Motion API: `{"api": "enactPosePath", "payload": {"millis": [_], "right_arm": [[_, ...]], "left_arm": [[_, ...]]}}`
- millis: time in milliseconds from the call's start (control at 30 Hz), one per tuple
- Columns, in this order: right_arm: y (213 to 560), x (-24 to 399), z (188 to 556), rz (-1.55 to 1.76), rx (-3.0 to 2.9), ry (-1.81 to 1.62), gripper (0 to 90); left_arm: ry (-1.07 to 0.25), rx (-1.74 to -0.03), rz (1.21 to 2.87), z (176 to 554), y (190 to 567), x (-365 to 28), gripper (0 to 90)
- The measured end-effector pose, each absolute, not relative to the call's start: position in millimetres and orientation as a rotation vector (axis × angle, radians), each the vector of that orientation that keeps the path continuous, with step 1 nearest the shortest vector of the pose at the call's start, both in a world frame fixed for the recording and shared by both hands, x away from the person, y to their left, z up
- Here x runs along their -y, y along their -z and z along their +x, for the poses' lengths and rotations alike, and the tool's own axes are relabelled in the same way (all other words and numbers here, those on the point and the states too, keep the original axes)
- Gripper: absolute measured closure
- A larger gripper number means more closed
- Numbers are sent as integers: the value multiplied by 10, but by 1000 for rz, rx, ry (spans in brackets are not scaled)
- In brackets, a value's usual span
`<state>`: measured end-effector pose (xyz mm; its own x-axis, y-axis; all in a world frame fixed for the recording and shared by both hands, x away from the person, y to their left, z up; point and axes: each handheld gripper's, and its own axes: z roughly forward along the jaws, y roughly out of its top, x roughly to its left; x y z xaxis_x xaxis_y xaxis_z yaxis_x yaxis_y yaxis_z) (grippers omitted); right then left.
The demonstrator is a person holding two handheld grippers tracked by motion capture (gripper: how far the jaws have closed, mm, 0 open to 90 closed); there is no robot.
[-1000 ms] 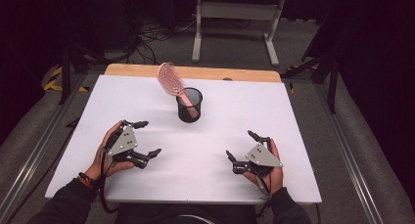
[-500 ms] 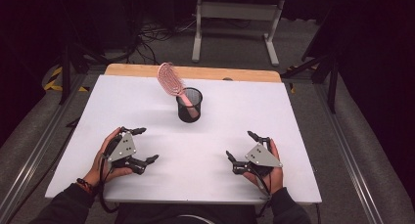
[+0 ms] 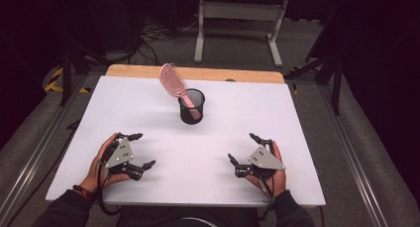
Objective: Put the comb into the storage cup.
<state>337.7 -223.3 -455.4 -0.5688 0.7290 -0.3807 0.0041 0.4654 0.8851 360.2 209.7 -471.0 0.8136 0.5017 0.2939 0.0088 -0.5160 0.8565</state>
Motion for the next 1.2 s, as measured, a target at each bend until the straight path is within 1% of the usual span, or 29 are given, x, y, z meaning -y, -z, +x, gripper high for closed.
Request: {"api": "enactPosePath", "payload": {"millis": [233, 533, 1200], "right_arm": [[4555, 2230, 3375, 607, -1924, -1160, 65], [4553, 2235, 3363, 611, -1920, -1158, 65], [4546, 2234, 3342, 580, -1908, -1143, 65]], "left_arm": [[-619, -426, 2005, 3585, 4730, -2240, 48], [-615, -473, 1960, 3561, 4704, -2416, 49], [-584, -490, 1947, 3567, 4721, -2436, 51]]}}
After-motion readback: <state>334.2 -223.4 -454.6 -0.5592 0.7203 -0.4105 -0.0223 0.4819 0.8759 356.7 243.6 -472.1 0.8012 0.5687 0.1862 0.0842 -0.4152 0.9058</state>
